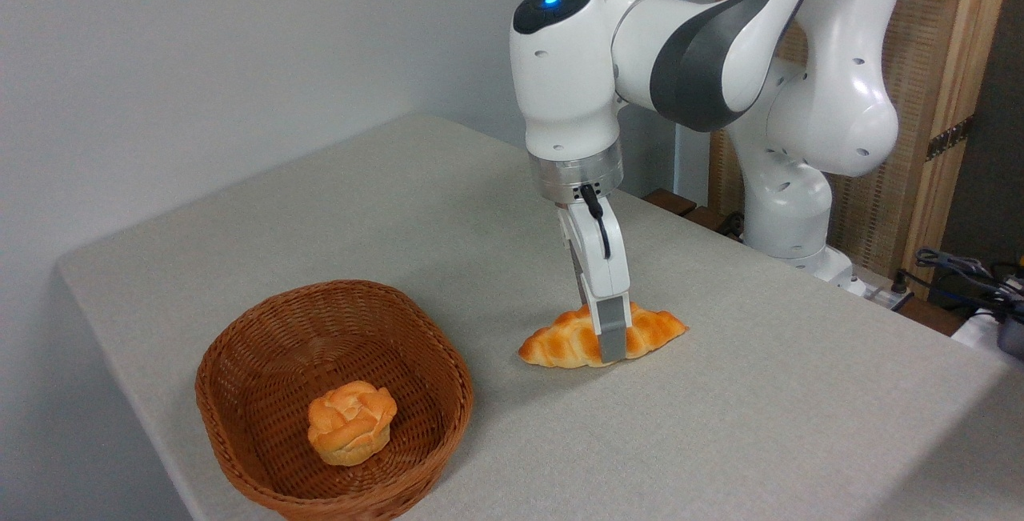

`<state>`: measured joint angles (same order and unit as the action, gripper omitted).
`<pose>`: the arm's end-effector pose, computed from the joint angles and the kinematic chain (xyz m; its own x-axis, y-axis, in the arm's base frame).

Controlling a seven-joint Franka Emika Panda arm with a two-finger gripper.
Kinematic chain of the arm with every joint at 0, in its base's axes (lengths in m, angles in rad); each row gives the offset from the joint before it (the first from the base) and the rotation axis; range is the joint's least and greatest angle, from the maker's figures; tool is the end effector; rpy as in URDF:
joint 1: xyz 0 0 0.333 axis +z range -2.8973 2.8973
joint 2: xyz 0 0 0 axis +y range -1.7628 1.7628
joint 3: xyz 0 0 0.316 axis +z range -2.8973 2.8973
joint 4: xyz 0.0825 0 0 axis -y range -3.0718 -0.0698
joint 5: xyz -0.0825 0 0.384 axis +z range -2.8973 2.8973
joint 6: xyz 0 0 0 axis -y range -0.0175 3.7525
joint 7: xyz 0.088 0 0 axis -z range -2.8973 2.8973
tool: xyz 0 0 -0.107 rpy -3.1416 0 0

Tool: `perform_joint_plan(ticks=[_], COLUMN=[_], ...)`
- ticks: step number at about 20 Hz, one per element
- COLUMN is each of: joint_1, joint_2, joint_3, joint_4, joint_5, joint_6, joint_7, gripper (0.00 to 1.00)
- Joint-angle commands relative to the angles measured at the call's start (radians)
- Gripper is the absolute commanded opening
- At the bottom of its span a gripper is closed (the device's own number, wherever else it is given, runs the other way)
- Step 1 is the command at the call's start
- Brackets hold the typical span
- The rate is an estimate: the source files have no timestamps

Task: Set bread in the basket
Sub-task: 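Lower the gripper onto the braided roll's middle and close it, then lift the braided roll and carry it over the wicker basket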

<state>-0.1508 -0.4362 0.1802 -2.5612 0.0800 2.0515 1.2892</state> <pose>0.3915 0.0149 0.4063 0.2484 -0.9685 -0.0140 -0.9655 -0.2488 0.0770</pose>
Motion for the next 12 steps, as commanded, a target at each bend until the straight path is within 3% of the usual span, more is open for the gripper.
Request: perform_joint_plan(ticks=[1, 6, 7, 12], joint_1=[-0.016, -0.016, -0.016, -0.015], joint_2=[-0.006, -0.007, -0.012, 0.007], joint_3=[0.019, 0.019, 0.019, 0.022], joint_4=[-0.005, -0.002, 0.006, 0.154], joint_5=[0.014, 0.014, 0.007, -0.002], joint_6=[0.019, 0.012, 0.0, -0.2], joint_7=[0.012, 0.009, 0.01, -0.014], gripper=[0.39, 0.38, 0.32, 0.32])
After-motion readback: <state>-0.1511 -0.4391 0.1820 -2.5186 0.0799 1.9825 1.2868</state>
